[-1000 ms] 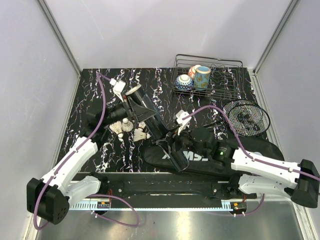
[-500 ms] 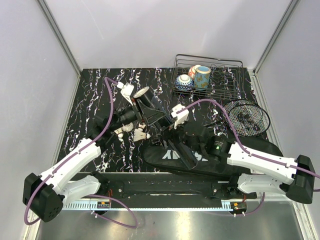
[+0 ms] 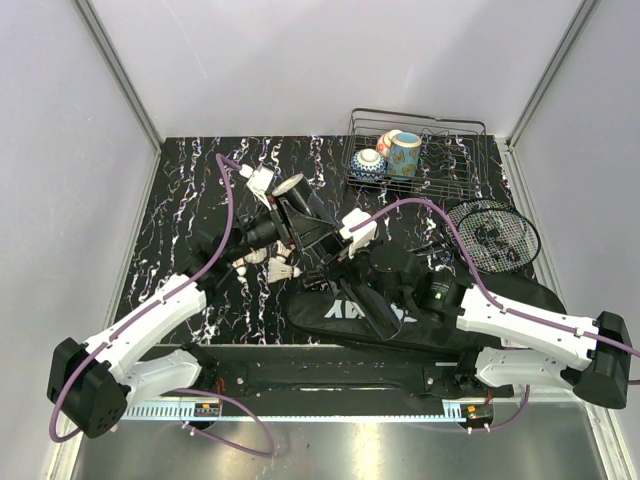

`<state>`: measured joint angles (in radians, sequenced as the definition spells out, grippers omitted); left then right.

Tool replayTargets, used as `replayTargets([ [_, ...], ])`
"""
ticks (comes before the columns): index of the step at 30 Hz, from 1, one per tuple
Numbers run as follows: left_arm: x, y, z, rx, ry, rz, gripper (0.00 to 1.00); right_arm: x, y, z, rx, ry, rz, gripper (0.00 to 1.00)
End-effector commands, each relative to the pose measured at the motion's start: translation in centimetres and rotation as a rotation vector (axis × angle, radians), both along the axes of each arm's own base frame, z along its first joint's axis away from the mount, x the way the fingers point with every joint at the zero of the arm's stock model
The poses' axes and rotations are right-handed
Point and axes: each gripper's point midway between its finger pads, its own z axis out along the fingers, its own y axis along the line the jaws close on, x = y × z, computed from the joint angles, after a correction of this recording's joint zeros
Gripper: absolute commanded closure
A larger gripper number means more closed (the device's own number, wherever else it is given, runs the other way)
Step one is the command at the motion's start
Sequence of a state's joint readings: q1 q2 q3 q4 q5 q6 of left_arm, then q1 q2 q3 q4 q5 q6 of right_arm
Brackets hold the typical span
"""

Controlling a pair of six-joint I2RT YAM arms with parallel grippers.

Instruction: Pack up the badminton gear

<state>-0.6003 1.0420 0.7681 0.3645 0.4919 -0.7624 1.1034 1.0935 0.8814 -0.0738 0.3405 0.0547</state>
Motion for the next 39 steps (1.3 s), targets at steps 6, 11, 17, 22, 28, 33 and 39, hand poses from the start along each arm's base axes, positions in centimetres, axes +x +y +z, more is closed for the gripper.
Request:
replayTargets([
  [6, -1.7, -0.3, 1.9, -0.023, -0.021, -0.061, 0.37, 1.0, -1.1, 3.6, 0.079, -0.087, -0.065, 0.37],
  [11, -2.0, 2.5, 2.8, 0.156, -0.116, 0.046, 0.09, -0.1, -3.2, 2.0, 0.042, -0.078, -0.059, 0.47],
  [17, -2.9, 9.5, 3.6, 0.375, -0.162, 0.300, 0.08, -1.6, -7.2, -0.1, -0.016, -0.057, -0.089, 0.49],
  [22, -5.0, 9.8, 6.6, 0.357, -0.168, 0.247, 0.25, -2.8, -8.0, -1.7, -0.080, -0.094, -0.001, 0.51],
  [28, -6.1, 5.7, 7.5, 0.385, -0.157, -0.031, 0.25, -3.1, -6.7, -2.2, -0.132, -0.093, 0.074, 0.55],
  [33, -5.4, 4.8, 6.8, 0.423, -0.151, -0.079, 0.40, -3.1, -6.2, -2.2, -0.136, -0.093, 0.090, 0.55],
  [39, -5.6, 3.9, 4.3, 0.450, -0.107, -0.158, 0.53, -3.4, -5.9, -2.0, -0.122, -0.097, 0.112, 0.55],
])
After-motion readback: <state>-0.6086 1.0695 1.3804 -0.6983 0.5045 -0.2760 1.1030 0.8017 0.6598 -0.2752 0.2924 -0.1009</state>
